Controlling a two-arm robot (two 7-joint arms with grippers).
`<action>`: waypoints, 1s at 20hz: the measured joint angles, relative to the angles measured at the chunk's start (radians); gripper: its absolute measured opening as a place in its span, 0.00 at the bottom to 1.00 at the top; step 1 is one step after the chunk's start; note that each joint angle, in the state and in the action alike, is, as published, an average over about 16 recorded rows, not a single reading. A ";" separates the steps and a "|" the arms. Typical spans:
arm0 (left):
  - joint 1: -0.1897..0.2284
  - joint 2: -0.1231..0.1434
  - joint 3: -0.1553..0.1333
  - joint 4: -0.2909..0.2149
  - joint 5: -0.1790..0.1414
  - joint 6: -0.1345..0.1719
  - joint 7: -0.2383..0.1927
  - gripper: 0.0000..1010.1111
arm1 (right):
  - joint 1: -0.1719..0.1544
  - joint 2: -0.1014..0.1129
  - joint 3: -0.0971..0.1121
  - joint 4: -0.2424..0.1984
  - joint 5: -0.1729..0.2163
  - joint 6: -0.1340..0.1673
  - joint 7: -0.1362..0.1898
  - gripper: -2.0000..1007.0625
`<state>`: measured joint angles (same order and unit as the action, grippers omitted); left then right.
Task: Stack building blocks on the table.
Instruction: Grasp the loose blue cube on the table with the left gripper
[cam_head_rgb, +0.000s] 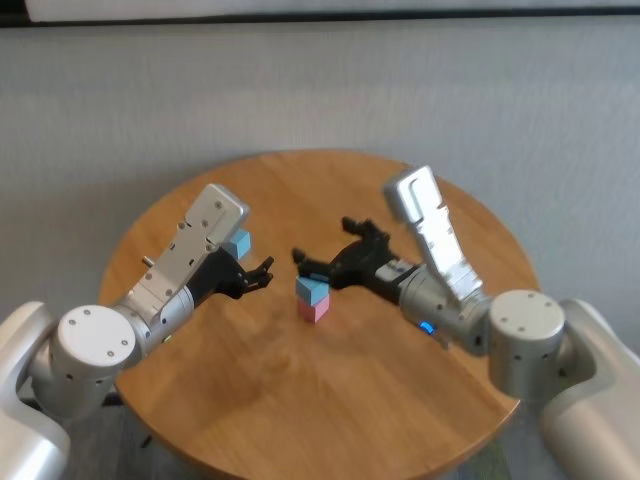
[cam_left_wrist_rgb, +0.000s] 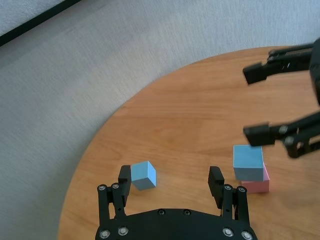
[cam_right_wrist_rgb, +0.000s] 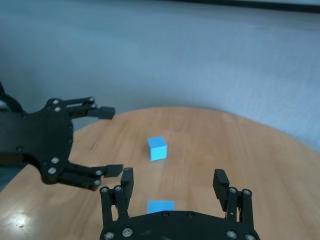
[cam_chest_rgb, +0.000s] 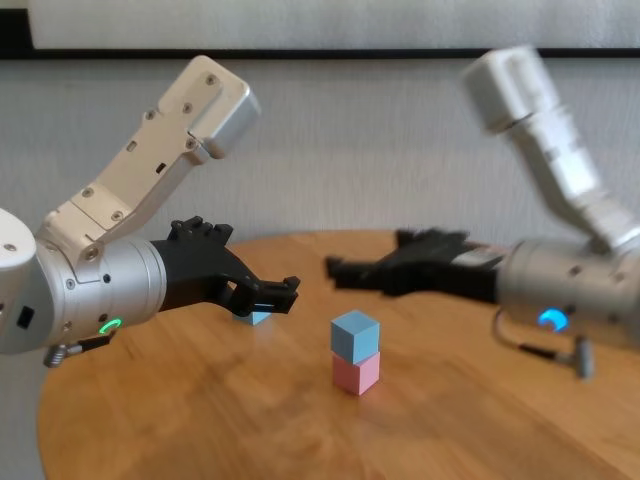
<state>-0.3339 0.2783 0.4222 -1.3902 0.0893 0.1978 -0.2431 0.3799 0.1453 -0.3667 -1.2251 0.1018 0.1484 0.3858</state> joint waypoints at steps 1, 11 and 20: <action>0.000 0.000 0.000 0.000 0.000 0.000 0.000 0.99 | -0.005 0.008 0.008 -0.016 0.010 0.005 0.002 0.97; 0.000 0.000 0.000 0.000 0.000 0.000 0.000 0.99 | -0.067 0.106 0.090 -0.141 0.063 0.027 -0.035 1.00; 0.000 0.000 -0.001 0.001 -0.001 -0.003 -0.002 0.99 | -0.130 0.187 0.148 -0.198 0.056 -0.005 -0.085 1.00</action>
<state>-0.3344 0.2783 0.4210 -1.3895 0.0886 0.1949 -0.2450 0.2496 0.3326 -0.2189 -1.4235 0.1576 0.1432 0.3010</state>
